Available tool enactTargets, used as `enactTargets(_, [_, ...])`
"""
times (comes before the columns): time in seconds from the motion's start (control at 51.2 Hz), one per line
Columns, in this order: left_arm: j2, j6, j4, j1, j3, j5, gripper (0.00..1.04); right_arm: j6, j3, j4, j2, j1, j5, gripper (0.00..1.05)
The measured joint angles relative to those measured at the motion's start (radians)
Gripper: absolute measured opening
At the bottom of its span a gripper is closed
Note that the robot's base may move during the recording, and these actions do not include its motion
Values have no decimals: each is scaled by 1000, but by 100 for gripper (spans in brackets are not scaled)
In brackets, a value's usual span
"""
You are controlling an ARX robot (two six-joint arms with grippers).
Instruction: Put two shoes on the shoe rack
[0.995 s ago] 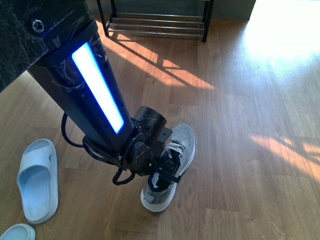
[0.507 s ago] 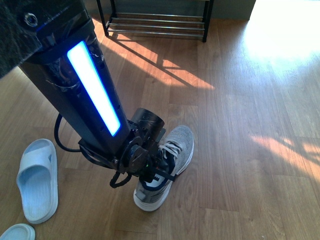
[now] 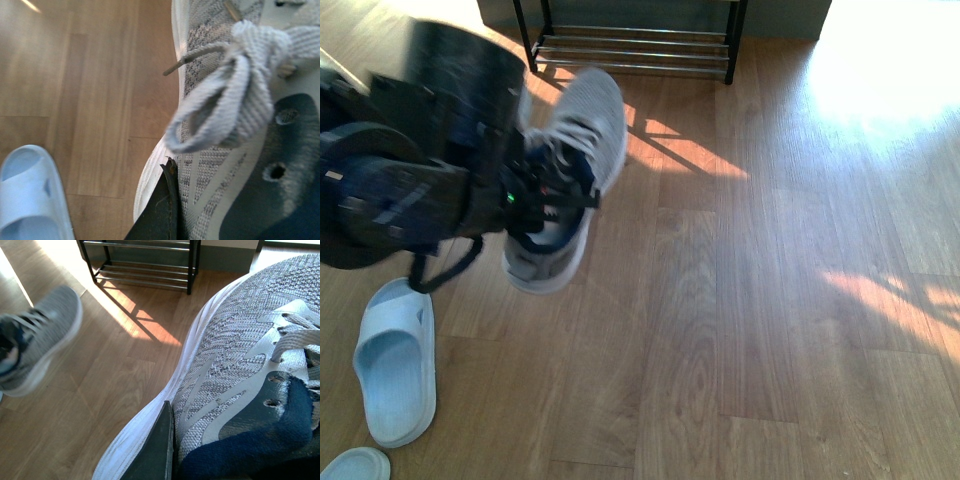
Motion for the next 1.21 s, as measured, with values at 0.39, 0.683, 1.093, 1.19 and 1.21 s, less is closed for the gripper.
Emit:
enactTargets(0.39, [-713, -34, -125, -38, -379, -170, 2, 0, 0, 0, 0, 0, 0, 1])
enactTargets(0.683, [-717, -35, -127, -38, -380, -173, 2, 0, 0, 0, 0, 0, 0, 1])
enactTargets(1.093, [-717, -34, -128, -39, -380, -174, 2, 0, 0, 0, 0, 0, -3, 1])
enactTargets(1.19, [-717, -34, -128, -42, -380, -163, 2, 0, 0, 0, 0, 0, 5, 1])
enactTargets(1.21, [-717, -34, -128, -42, -380, -164, 2, 0, 0, 0, 0, 0, 6, 1])
